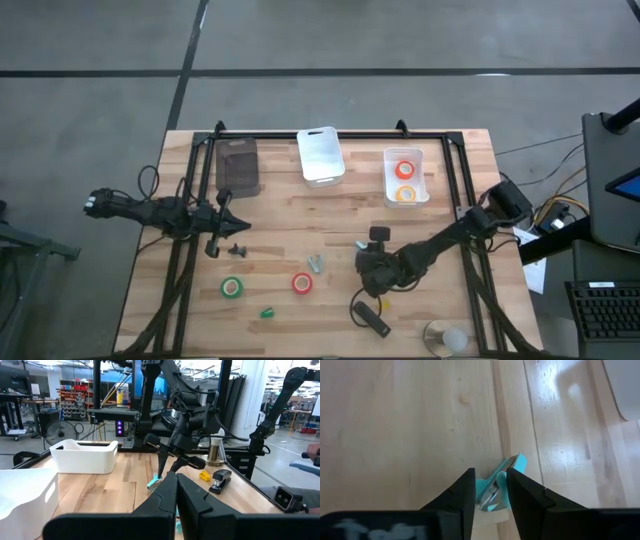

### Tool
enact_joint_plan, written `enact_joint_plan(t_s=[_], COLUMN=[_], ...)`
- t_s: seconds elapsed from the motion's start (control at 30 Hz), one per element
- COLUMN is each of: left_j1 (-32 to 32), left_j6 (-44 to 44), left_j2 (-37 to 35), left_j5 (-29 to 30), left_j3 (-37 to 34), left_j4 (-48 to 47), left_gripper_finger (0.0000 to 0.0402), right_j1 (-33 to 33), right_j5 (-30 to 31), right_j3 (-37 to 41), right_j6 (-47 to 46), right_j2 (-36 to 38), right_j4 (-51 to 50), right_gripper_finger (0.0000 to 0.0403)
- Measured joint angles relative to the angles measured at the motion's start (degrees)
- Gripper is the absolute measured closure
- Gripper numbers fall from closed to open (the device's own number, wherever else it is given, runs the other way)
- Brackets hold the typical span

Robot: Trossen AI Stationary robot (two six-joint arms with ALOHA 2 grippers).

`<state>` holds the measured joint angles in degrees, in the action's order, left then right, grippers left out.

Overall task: Pick and place Stapler, Stapler remover, tape
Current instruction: Put the light blue staple remover into the left white bin

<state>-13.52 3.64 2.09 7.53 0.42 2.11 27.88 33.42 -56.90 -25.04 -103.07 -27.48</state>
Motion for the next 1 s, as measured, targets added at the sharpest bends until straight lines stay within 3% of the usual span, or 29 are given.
enact_joint_plan(t_s=[0.6, 1.0], left_j1=[0.0, 0.0], left_j6=[0.0, 0.0], left_j2=[0.0, 0.0], left_j5=[0.0, 0.0], left_j3=[0.0, 0.0], left_j4=[0.0, 0.0], left_gripper_finger=[0.0392, 0.0392], right_j1=[0.0, 0.0], right_j5=[1.7, 3.1], right_j3=[0.0, -3.5], right_j6=[-1.0, 0.4], right_j2=[0.3, 0.6], right_j4=[-2.4, -3.1], right_gripper_finger=[0.039, 0.0395])
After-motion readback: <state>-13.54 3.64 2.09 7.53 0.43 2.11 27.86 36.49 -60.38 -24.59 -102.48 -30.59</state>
